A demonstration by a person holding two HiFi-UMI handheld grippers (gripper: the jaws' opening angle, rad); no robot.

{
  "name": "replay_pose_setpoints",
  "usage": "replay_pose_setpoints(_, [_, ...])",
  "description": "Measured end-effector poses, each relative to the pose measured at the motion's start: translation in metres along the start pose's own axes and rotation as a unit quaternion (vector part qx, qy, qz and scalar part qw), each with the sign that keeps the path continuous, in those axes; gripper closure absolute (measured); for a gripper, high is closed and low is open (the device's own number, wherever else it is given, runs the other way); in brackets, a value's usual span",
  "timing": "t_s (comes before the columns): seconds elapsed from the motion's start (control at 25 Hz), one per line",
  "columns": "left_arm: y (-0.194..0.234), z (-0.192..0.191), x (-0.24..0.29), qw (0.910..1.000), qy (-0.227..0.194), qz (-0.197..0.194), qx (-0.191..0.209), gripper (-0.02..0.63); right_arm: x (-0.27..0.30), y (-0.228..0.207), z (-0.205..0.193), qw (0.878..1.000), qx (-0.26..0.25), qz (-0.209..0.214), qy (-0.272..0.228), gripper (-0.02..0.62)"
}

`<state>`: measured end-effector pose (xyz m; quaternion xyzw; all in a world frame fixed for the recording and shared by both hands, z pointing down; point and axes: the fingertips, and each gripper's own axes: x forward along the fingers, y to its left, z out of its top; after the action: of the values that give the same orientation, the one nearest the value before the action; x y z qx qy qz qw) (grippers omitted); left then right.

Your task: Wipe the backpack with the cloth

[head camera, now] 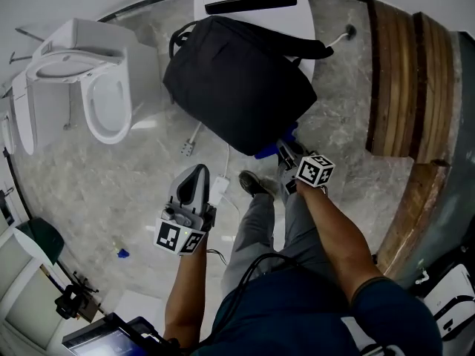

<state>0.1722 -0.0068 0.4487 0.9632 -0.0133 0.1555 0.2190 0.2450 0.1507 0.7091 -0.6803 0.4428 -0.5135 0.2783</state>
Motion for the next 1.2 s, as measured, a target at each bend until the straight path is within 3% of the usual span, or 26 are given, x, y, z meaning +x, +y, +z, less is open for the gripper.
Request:
replay_pose_setpoints(0.04, [0.001, -0.001, -0.003, 1.0000, -0.003, 0.004, -0.002, 0.603, 0.004, 0.008, -0.018, 0.998, -0.050, 0.009, 0.049, 0.569])
replay_pose_setpoints(0.12, [0.003, -0.001, -0.011, 0.9998, -0.011, 0.013, -0.007, 0.603, 0.013, 0.024, -0.050, 0.978, -0.155, 0.022, 0.136, 0.569])
replay_pose_setpoints(0.28, [0.016, -0.001, -0.036, 0.9985, -0.035, 0.037, -0.020, 0.603, 0.026, 0.030, -0.067, 0.938, -0.282, -0.002, 0.203, 0.569])
replay_pose_setpoints(0.32, [0.020, -0.003, -0.046, 0.9978, -0.042, 0.045, -0.025, 0.603, 0.025, 0.034, -0.074, 0.921, -0.317, 0.004, 0.226, 0.569])
replay_pose_setpoints(0.36, [0.023, -0.005, -0.055, 0.9968, -0.050, 0.054, -0.031, 0.603, 0.023, 0.041, -0.083, 0.894, -0.366, 0.022, 0.257, 0.569])
replay_pose_setpoints(0.4, [0.026, -0.008, -0.064, 0.9954, -0.059, 0.066, -0.038, 0.603, 0.020, 0.051, -0.094, 0.855, -0.427, 0.048, 0.291, 0.569])
replay_pose_setpoints(0.44, [0.028, -0.011, -0.073, 0.9934, -0.070, 0.078, -0.045, 0.603, 0.020, 0.060, -0.103, 0.805, -0.494, 0.068, 0.321, 0.569])
replay_pose_setpoints(0.48, [0.031, -0.013, -0.081, 0.9910, -0.082, 0.092, -0.053, 0.603, 0.021, 0.064, -0.108, 0.743, -0.566, 0.075, 0.349, 0.569])
replay_pose_setpoints(0.52, [0.034, -0.015, -0.090, 0.9883, -0.093, 0.105, -0.061, 0.603, 0.023, 0.064, -0.112, 0.667, -0.641, 0.069, 0.374, 0.569])
replay_pose_setpoints(0.6, [0.044, -0.017, -0.112, 0.9834, -0.112, 0.124, -0.070, 0.603, 0.030, 0.062, -0.123, 0.500, -0.760, 0.063, 0.410, 0.569])
replay_pose_setpoints(0.64, [0.050, -0.017, -0.124, 0.9815, -0.120, 0.130, -0.072, 0.603, 0.033, 0.066, -0.130, 0.433, -0.796, 0.075, 0.417, 0.569])
replay_pose_setpoints(0.72, [0.060, -0.022, -0.150, 0.9772, -0.136, 0.144, -0.076, 0.603, 0.039, 0.079, -0.140, 0.323, -0.843, 0.114, 0.415, 0.569])
replay_pose_setpoints(0.76, [0.062, -0.027, -0.162, 0.9735, -0.146, 0.156, -0.082, 0.603, 0.041, 0.083, -0.142, 0.258, -0.864, 0.141, 0.409, 0.569])
replay_pose_setpoints(0.88, [0.063, -0.047, -0.191, 0.9541, -0.183, 0.211, -0.108, 0.603, 0.044, 0.082, -0.137, 0.024, -0.894, 0.231, 0.384, 0.569])
replay_pose_setpoints(0.92, [0.064, -0.053, -0.200, 0.9471, -0.194, 0.228, -0.116, 0.603, 0.049, 0.077, -0.133, -0.038, -0.887, 0.243, 0.391, 0.569])
replay_pose_setpoints(0.96, [0.066, -0.058, -0.208, 0.9410, -0.203, 0.242, -0.121, 0.603, 0.059, 0.071, -0.128, -0.089, -0.877, 0.241, 0.407, 0.569])
replay_pose_setpoints(1.0, [0.068, -0.063, -0.216, 0.9362, -0.210, 0.252, -0.126, 0.603, 0.072, 0.067, -0.124, -0.127, -0.867, 0.233, 0.421, 0.569])
replay_pose_setpoints(1.04, [0.070, -0.067, -0.223, 0.9329, -0.214, 0.259, -0.128, 0.603, 0.090, 0.069, -0.120, -0.154, -0.862, 0.221, 0.428, 0.569])
replay_pose_setpoints(1.08, [0.071, -0.070, -0.227, 0.9310, -0.218, 0.263, -0.129, 0.603, 0.112, 0.075, -0.115, -0.170, -0.864, 0.206, 0.426, 0.569])
replay_pose_setpoints(1.12, [0.071, -0.072, -0.231, 0.9301, -0.221, 0.264, -0.128, 0.603, 0.137, 0.086, -0.107, -0.174, -0.872, 0.184, 0.420, 0.569])
replay_pose_setpoints(1.2, [0.070, -0.075, -0.235, 0.9294, -0.226, 0.264, -0.124, 0.603, 0.194, 0.110, -0.083, -0.152, -0.891, 0.121, 0.411, 0.569])
